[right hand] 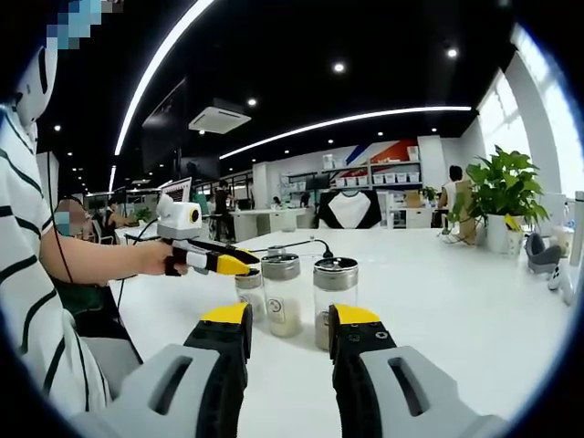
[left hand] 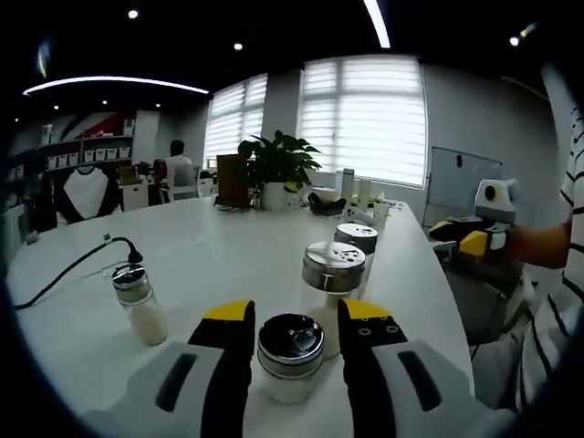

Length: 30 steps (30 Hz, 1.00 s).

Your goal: Rotate the seasoning bottle until the label or dispensing opening points toward the visible target arrow and the bottle remains upright within the marked orientation range

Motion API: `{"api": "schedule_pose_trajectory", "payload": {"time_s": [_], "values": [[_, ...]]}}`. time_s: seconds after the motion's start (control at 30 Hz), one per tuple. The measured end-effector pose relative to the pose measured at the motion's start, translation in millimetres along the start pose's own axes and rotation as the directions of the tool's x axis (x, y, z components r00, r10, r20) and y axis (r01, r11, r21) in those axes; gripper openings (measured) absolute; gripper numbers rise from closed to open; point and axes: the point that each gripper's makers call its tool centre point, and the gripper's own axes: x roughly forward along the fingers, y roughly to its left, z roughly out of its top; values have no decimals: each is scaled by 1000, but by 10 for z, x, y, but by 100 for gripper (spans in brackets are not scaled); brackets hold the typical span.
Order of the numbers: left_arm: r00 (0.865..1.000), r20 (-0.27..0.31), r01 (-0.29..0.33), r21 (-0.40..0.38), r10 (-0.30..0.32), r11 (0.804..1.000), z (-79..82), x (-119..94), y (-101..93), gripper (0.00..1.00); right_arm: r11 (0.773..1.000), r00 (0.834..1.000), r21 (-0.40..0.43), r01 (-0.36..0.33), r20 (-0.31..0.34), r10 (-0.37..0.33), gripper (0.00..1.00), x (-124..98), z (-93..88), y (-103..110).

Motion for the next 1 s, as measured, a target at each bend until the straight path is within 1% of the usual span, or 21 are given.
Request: {"api": "schedule_pose_trajectory", "payload": {"time_s": [0.07, 0.2, 0.37, 0.43, 0.53, 0.73, 0.87, 1.0], "values": [[1000, -4, -24, -7, 24, 1000, -21, 5, 43, 38, 1000, 1000, 0, 0, 0, 0, 32, 3, 0, 0], [999, 16, -33, -30, 34, 999, -33, -6, 37, 38, 1000, 1000, 0, 1, 2, -1, 32, -2, 11, 0], [999, -1, -50, -16, 50, 999, -87, 6, 33, 38, 1000, 1000, 0, 1, 0, -1, 32, 1, 8, 3], [999, -8, -45, -16, 45, 999, -100, 15, 22, 37, 1000, 1000, -2, 1, 0, -1, 32, 7, 11, 6], [998, -24, -50, 6, 50, 999, -129, 25, 34, 34, 1000, 1000, -3, -1, 0, 1, 32, 10, 9, 11], [998, -37, -50, -1, 50, 999, -169, 37, 59, 33, 1000, 1000, 3, 3, -4, -3, 32, -10, -23, 6], [998, -47, -30, -19, 29, 999, -182, 49, 65, 33, 1000, 1000, 4, 5, -6, -5, 32, -19, -33, 3], [999, -47, -10, -17, 9, 1000, -184, 50, 54, 33, 1000, 1000, 6, 6, -3, -6, 32, -13, -24, 1]]}}
